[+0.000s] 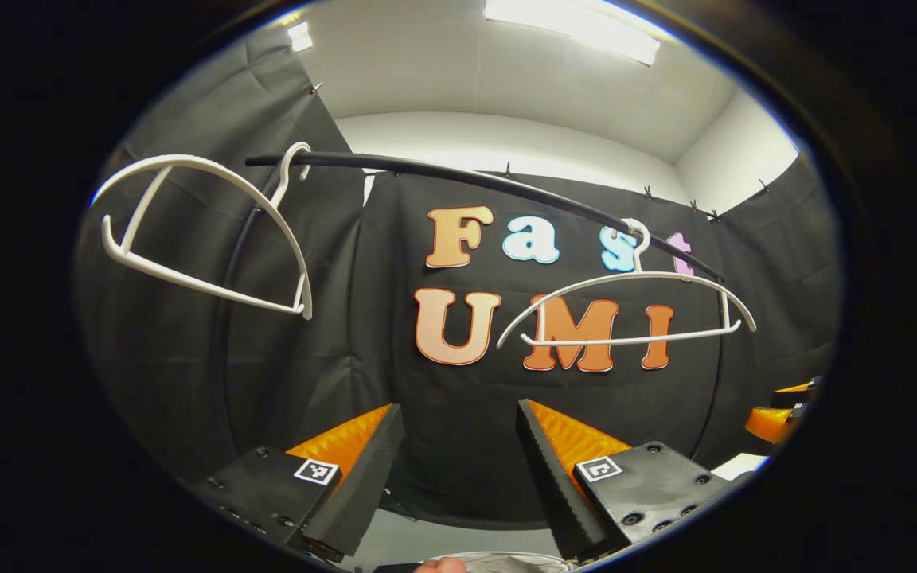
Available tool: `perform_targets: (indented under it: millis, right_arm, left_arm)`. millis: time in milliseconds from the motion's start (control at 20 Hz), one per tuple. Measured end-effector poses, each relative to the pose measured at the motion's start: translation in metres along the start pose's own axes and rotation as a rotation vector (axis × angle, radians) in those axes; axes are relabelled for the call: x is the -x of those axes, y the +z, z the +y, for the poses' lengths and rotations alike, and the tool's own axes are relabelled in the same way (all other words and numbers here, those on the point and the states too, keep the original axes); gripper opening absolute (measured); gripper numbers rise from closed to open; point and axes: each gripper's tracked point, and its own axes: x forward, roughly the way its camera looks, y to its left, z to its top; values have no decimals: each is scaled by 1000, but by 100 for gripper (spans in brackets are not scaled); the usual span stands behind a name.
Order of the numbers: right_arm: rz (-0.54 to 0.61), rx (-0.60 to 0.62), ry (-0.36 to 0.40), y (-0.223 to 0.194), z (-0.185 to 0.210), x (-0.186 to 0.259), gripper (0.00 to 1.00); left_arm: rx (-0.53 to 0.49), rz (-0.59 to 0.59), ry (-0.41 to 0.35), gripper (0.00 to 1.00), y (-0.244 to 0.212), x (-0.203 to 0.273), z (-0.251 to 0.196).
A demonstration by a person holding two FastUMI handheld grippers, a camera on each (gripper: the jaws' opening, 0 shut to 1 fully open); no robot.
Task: Grasp the clothes on the hanger with both hands and then place them into the laundry hamper below.
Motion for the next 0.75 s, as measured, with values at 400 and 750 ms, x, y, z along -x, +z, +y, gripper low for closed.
perform_targets:
  millis: [400, 750]
  right_arm:
    - [7, -7, 8, -5, 4, 0, 100]
    - [5, -6, 5, -3, 4, 3, 100]
  left_arm:
    - [-6, -16, -4, 93, 5, 1, -1]
    - [-2, -18, -4, 93, 6, 3, 0]
